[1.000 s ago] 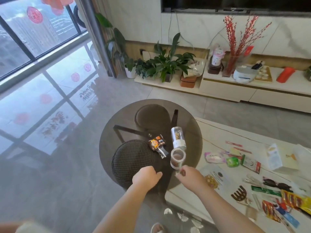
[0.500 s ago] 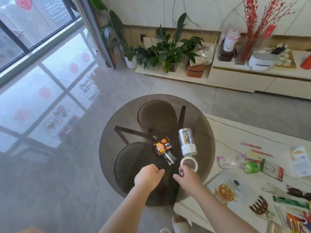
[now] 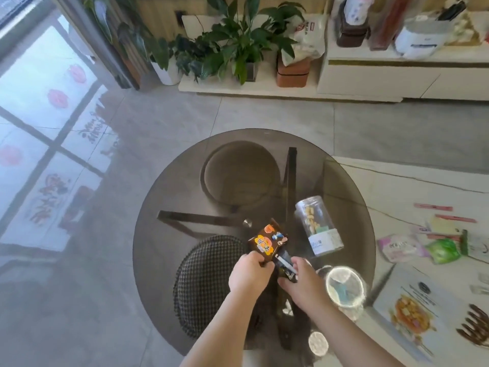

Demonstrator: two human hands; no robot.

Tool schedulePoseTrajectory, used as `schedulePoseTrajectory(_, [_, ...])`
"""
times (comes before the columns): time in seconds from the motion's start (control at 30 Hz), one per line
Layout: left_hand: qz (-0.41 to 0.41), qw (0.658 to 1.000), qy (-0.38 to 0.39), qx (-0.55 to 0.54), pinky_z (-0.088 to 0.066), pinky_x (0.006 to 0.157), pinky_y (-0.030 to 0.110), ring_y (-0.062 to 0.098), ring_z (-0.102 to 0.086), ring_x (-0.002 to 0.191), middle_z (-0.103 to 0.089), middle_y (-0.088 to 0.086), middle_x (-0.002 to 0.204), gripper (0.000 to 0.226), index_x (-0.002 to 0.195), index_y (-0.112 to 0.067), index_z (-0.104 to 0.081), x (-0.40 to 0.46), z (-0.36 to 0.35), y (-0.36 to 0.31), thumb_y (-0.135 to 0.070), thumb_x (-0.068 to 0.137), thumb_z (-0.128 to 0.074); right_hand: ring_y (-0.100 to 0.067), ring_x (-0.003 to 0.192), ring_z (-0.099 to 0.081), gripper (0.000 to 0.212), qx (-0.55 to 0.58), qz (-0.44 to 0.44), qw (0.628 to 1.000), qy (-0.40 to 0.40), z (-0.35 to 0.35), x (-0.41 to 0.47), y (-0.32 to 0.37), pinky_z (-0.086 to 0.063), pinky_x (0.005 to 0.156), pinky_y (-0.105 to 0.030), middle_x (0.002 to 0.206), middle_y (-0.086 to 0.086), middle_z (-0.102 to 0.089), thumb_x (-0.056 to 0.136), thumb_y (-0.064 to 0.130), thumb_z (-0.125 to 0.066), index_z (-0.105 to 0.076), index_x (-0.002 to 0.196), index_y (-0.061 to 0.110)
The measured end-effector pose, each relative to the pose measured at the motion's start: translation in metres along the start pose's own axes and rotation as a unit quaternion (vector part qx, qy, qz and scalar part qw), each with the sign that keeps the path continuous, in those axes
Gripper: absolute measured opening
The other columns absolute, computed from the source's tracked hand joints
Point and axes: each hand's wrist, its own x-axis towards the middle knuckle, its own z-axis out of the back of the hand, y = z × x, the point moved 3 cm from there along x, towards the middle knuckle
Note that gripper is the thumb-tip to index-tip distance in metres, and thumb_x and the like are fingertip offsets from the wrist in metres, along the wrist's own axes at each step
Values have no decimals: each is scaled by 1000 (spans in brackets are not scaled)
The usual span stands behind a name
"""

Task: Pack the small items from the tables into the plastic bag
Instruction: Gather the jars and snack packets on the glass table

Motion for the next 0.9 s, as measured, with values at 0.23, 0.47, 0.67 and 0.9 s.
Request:
schedulePoseTrajectory(0.23, [-44,996,-20,76,-48,90,31,19,-43,120,-51,-2,129,50,132,-28,-47,81,-16,23,-45,86,-59,-20,125,-47,59,-61,-15,997,-49,-39,57,-13,-42,105,-35,134,-1,-51,83,30,-67,-40,134,18])
schedulePoseTrajectory(0.47, [-82,987,-40,133,-38,104,38,22,-34,131,-39,0,141,66,140,-25,-32,118,-47,14,-46,84,-61,-20,135,-31,67,-205,-23,976,-76,-50,87,-46,-33,110,-36,146,3,-34,87,36,-59,-25,142,22])
schedulePoseTrajectory(0.67, [-64,982,-52,169,-33,109,41,24,-35,135,-38,3,144,81,146,-23,-19,131,-65,9,-46,83,-64,-21,128,-39,65,-264,0,958,-110,-61,99,-57,-40,100,-32,139,1,-41,86,40,-59,-27,140,23])
schedulePoseTrajectory(0.9, [-23,969,-58,237,-34,105,39,25,-40,129,-50,3,134,73,137,-19,-36,130,-72,17,-56,79,-63,-22,121,-42,45,-281,-1,950,-137,-66,104,-58,-40,98,-32,130,-3,-47,88,31,-59,-42,129,21])
